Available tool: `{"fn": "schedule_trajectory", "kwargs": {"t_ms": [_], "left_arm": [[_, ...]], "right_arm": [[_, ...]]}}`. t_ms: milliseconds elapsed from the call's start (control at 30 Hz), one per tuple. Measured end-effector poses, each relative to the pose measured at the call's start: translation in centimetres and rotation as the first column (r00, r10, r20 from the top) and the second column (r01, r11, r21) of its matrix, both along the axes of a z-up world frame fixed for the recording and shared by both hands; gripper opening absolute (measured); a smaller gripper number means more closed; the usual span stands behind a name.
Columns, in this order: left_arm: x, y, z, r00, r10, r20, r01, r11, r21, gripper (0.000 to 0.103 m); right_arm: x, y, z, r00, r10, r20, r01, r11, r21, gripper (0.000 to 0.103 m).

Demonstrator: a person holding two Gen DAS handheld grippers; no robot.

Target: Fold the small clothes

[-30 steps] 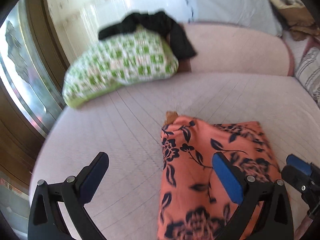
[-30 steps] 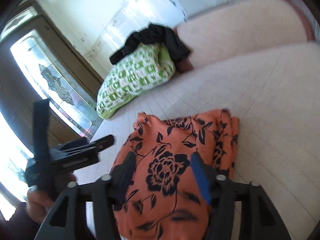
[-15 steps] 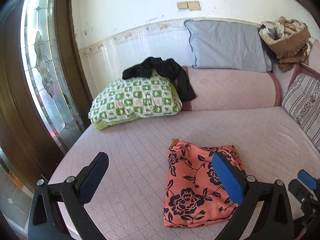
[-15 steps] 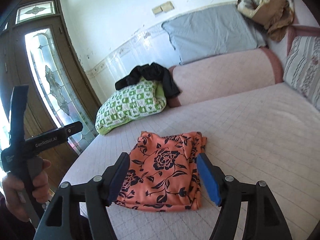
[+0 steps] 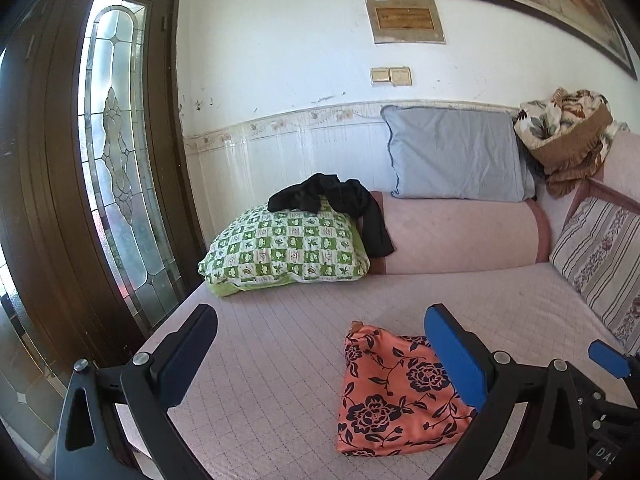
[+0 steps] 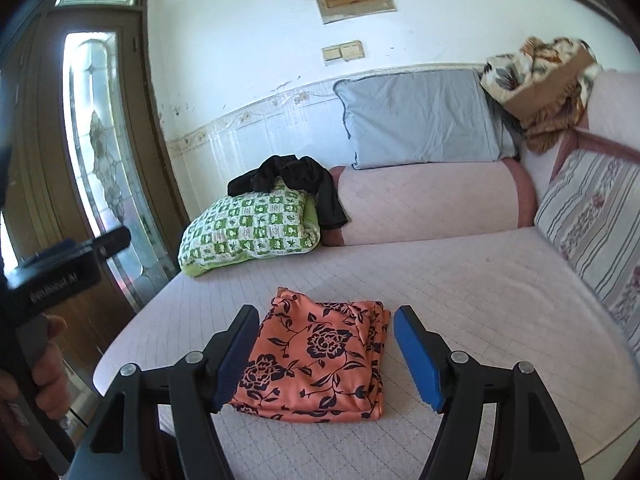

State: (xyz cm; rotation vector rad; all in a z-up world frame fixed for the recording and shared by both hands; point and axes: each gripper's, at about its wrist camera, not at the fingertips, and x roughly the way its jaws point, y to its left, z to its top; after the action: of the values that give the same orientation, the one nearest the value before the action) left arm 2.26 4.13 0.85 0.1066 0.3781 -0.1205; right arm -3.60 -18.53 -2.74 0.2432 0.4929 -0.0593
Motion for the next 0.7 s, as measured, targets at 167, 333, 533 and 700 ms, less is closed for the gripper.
{"fn": "schedule_trajectory", "kwargs": {"t_ms": [167,333,533,700], "left_arm": [[-1.1,1.5,1.2,1.0,0.015,0.021,-0.015,1.0,-0.015,0.103],[-2.0,2.8,2.4,0.999,0.027,0.046,-0.026,0.999,-0.026,0.103],[-3.0,4.1,3.5,0.998,0.021,0.062,-0.019,0.999,-0.043,0.103],[-3.3,4.6,3.9,0.997,0.015,0.072,-0.011,0.999,-0.045,0.103]], "right_arm": [[-0.9,1.6,1.8,1.0,0.024,0.014,-0.024,0.999,-0.024,0.074],[-1.6,3.1,3.9,0.999,0.015,0.034,-0.012,0.997,-0.072,0.074],[-1.4,5.0,5.0,1.0,0.006,0.0,-0.006,0.99,-0.138,0.074],[-1.1,6.5,5.0,1.0,0.004,-0.018,-0.007,0.985,-0.172,0.074]]}}
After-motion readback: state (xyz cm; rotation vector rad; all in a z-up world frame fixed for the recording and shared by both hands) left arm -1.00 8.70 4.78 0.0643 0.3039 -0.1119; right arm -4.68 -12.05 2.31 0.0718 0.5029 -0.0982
